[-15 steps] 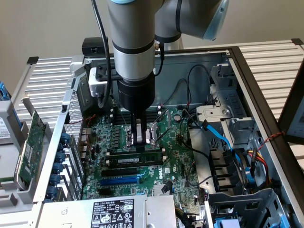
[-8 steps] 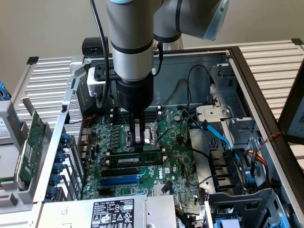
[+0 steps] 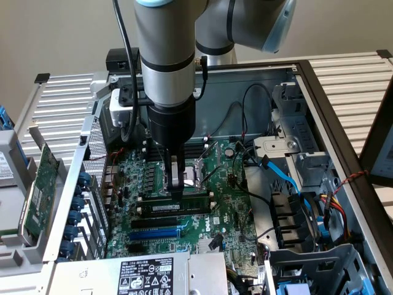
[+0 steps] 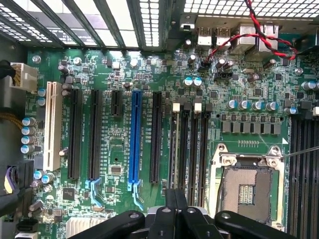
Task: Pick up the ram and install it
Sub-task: 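Press down the ram until it locks into place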
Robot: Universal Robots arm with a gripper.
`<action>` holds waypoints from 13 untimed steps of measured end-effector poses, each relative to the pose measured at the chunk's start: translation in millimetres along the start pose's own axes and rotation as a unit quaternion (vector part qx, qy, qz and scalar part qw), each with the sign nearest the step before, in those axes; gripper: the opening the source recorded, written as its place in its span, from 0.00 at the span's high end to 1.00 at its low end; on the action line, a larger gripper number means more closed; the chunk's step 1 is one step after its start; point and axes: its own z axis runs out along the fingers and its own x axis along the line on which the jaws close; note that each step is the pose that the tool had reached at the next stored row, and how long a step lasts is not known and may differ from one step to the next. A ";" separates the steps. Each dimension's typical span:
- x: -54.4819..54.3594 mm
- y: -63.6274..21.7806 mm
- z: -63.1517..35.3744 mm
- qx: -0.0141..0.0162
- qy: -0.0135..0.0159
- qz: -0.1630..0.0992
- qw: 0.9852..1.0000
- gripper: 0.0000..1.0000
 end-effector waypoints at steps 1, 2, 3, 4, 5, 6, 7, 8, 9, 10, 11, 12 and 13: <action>-0.3 0.2 0.3 0.000 0.000 0.000 1.000 0.89; -0.6 0.3 0.7 0.000 0.000 0.000 1.000 0.89; -1.0 0.5 1.1 0.000 0.000 0.000 1.000 0.89; -1.5 0.5 1.5 0.000 0.000 0.000 1.000 0.89; -2.2 0.6 1.9 0.000 0.000 0.000 1.000 0.89; -3.0 0.7 2.2 0.000 0.001 0.000 1.000 0.89; -3.6 0.7 2.5 0.000 0.001 0.000 1.000 0.89; -3.8 0.7 2.8 0.000 0.001 0.000 1.000 0.89; -3.8 0.7 2.9 0.000 0.002 0.000 1.000 0.89; -3.8 0.7 3.0 0.000 0.003 0.000 1.000 0.89; -3.8 0.8 3.2 0.000 0.003 0.000 1.000 0.89; -3.8 0.7 3.5 0.000 0.004 0.000 1.000 0.89; -3.8 0.7 3.9 0.000 0.004 0.000 1.000 0.89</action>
